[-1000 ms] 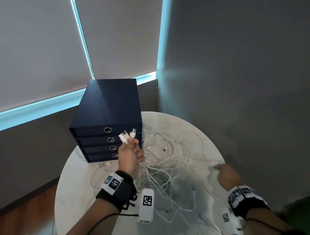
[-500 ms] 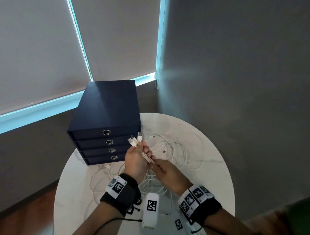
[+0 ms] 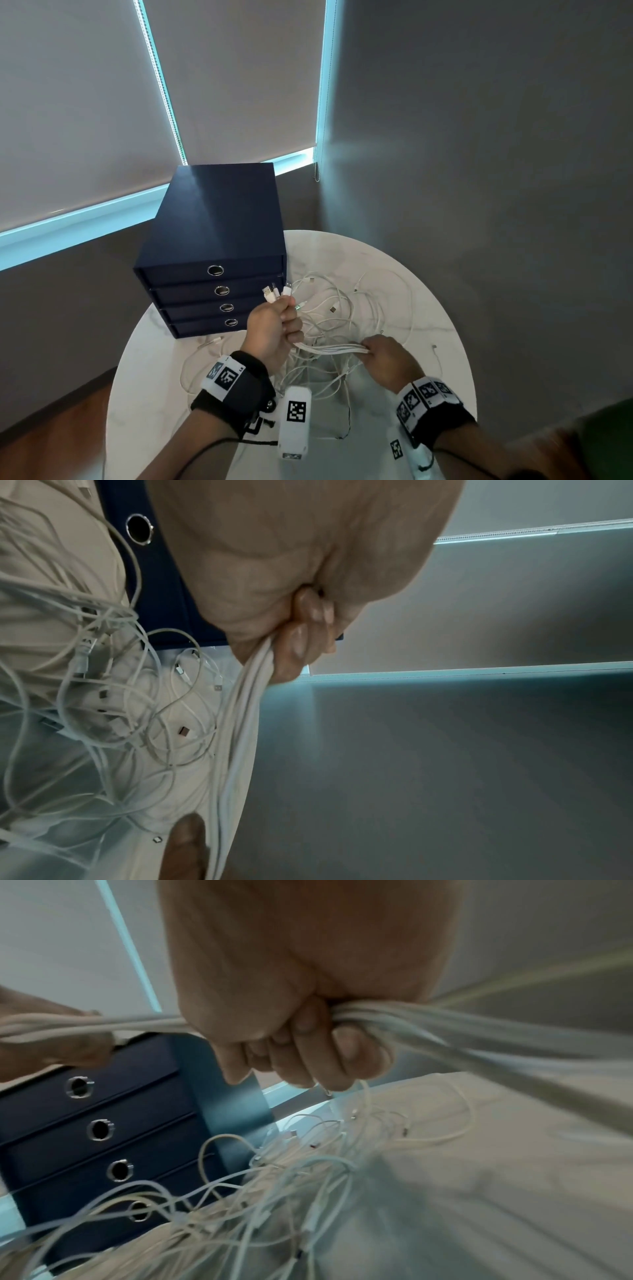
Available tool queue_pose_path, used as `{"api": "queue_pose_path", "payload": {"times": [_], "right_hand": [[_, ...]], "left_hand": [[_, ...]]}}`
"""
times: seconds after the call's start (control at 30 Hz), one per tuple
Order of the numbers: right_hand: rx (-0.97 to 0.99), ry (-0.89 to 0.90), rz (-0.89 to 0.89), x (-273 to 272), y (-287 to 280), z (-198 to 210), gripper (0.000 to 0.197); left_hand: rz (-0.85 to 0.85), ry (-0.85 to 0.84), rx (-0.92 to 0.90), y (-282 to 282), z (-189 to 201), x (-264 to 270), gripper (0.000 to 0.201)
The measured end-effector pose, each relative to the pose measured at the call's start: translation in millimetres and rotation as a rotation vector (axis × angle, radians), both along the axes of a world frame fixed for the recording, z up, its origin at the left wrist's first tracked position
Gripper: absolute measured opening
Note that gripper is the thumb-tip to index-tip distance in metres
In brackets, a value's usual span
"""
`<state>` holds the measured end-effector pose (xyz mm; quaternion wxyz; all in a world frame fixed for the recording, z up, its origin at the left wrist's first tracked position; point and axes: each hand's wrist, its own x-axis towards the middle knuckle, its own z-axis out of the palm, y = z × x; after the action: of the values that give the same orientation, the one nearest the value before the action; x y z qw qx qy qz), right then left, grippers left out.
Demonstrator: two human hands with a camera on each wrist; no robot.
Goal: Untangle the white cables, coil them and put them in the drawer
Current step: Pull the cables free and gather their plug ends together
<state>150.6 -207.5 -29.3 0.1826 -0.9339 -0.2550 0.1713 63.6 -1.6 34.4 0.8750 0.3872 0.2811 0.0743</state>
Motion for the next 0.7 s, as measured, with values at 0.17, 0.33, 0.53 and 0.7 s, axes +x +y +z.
{"api": "queue_pose_path", "payload": {"times": [0.17, 0.33, 0.53, 0.7], "right_hand": [[-0.055, -0.054, -0.061, -10, -15, -15, 0.042], [-0.083, 0.253, 0.028, -30, -33, -44, 0.042], [-0.106, 0.268, -0.09, -30, -58, -58, 0.041], [-0.284, 0.311, 0.021, -34, -63, -63, 0.035]], "left_hand": [[-0.147, 0.072, 0.126, -6, 1, -3, 0.028], [-0.094, 0.052, 0.176, -2, -6, -9, 0.022], [0.073, 0.078, 0.08, 5, -21, -10, 0.03], [-0.133, 0.083, 0.314, -15, -33, -18, 0.029]]}}
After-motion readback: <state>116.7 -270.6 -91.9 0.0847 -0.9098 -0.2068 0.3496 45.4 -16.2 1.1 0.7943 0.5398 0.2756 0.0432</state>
